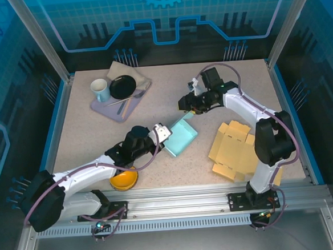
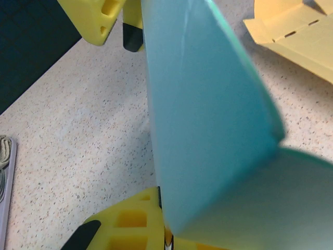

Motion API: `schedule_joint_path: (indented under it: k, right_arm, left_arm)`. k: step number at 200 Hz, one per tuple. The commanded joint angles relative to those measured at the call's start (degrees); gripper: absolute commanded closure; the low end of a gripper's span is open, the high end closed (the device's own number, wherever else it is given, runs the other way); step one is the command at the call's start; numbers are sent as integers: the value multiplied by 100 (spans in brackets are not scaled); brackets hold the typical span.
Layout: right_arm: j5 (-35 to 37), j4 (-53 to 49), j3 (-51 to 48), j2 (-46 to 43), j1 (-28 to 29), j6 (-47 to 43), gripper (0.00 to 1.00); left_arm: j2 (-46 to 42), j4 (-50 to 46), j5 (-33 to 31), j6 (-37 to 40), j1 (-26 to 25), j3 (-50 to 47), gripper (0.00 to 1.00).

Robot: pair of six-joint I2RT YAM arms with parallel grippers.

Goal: Fold the paper box

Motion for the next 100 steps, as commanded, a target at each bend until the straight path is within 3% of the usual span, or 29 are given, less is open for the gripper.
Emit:
schedule_joint_path:
  k: [1,59,100]
  right_arm:
    - [-351,65,-336,2,266,263,52]
    - [-383,687,-912,-104,480,894,49]
    - [-476,1252,-1418,-289,496,1701,47]
  left_arm:
    - [100,147,-351,182,-158,-12,100]
    - [246,-207,-550,193,-499,-38,100]
    - [281,-242,-1060,304,-934,-126,100]
